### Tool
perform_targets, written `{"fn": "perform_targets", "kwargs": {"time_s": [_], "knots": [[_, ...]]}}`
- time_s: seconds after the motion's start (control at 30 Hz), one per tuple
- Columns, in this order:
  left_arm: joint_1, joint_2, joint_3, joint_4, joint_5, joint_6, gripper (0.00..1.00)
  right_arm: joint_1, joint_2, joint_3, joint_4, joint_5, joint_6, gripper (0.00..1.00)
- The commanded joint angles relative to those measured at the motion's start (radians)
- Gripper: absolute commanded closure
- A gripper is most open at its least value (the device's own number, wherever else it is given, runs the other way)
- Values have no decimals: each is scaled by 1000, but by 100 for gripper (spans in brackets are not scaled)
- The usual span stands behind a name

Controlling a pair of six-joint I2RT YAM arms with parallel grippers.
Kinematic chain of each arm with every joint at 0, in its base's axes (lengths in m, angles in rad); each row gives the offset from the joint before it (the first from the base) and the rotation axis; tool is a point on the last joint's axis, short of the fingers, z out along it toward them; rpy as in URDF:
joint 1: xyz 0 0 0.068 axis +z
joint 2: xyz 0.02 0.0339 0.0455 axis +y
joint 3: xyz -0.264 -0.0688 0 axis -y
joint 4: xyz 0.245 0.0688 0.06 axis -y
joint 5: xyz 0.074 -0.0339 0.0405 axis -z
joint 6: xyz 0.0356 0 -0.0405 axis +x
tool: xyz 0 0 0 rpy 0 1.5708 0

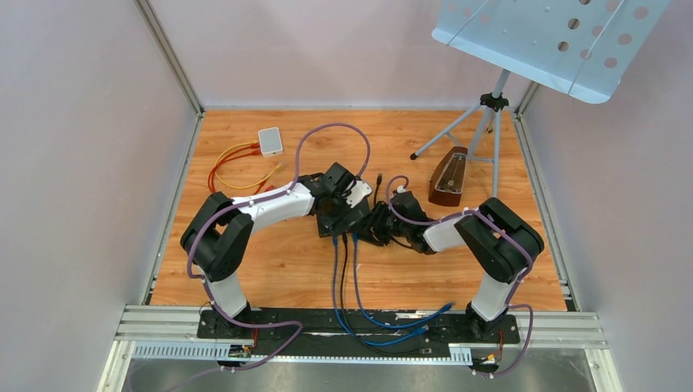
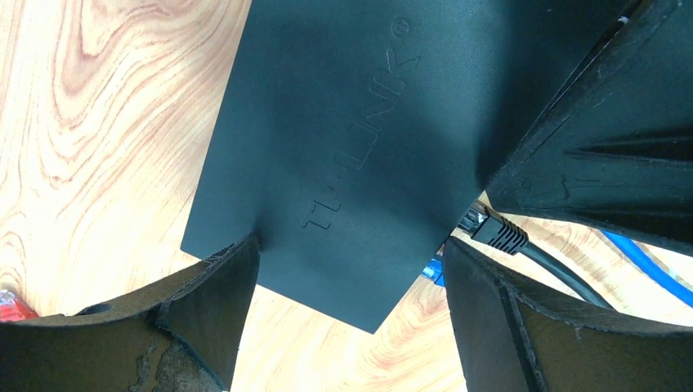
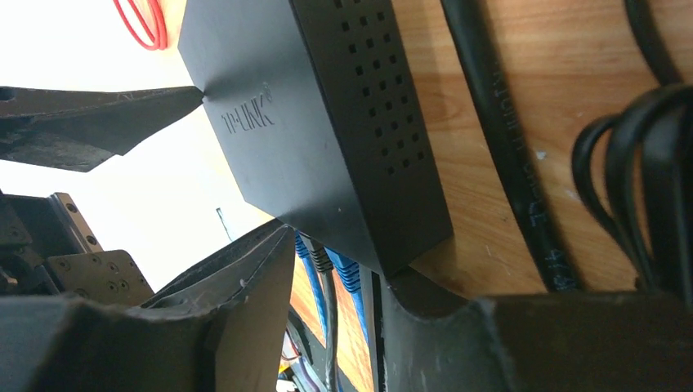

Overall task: Pull the plug from the switch port
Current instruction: Pull the connector from the switch port.

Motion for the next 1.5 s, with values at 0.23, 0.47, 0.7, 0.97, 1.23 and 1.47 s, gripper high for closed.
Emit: {"fn": "perform_targets", "kwargs": {"time_s": [0.23, 0.47, 0.7, 0.97, 1.23, 1.47], "knots": [[-12, 13, -25, -2, 39, -20, 13, 19, 52, -26, 41, 88, -7, 63], [-12, 13, -25, 4, 49, -18, 15, 18, 41, -19, 0, 108, -22, 78], [-12, 13, -14, 0, 53, -14, 15, 18, 25, -32, 9, 109, -35, 77], [-12, 22, -15, 2, 58, -12, 16, 18, 24, -66, 121, 70, -37, 68], [-12, 22, -23, 5, 64, -15, 17, 18, 31, -87, 175, 72, -17, 71], [-12, 25, -25, 8, 77, -16, 18, 11, 30, -74, 139, 82, 6, 66]]}}
